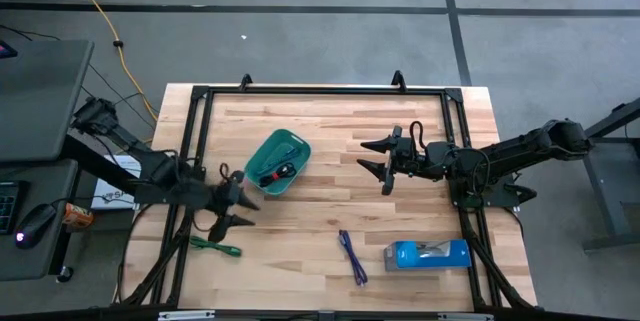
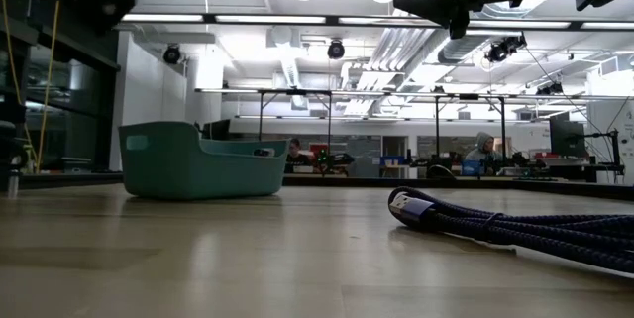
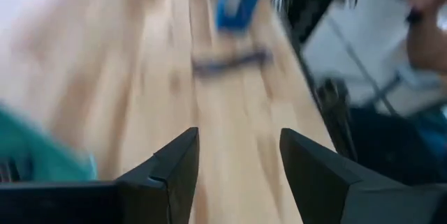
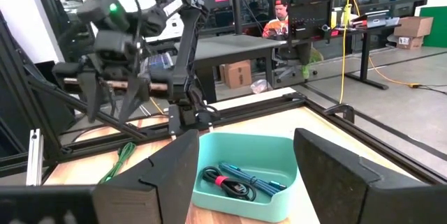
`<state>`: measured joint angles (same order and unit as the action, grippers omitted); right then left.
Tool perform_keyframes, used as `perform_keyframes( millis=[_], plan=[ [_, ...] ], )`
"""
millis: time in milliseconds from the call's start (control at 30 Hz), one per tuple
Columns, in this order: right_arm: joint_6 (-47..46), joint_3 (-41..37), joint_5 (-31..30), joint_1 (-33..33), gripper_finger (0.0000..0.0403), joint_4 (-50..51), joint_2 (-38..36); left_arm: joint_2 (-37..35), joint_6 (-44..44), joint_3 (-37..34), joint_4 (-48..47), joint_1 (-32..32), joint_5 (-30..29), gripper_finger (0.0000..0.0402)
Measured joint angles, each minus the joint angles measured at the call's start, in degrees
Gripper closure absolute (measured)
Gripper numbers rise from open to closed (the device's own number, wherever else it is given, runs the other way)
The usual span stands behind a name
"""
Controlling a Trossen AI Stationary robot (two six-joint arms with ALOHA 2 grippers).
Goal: Pick and place USB-C Cables
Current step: Put the green charger cable into the bin
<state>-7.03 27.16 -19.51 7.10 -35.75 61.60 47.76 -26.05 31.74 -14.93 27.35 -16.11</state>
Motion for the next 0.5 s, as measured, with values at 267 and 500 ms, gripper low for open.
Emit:
perform_keyframes(
  millis=[267, 500],
  plan=[
    [0.00, 0.00, -0.02, 0.01, 0.0176, -0.02, 0.00, 8.23, -19.61, 1.67, -9.39, 11.67, 3.71, 0.0242],
    [0.00, 0.00, -0.03, 0.01, 0.0176, -0.02, 0.00, 18.23, -25.16, 1.67, -9.45, 17.54, 3.68, 0.0245]
  ],
)
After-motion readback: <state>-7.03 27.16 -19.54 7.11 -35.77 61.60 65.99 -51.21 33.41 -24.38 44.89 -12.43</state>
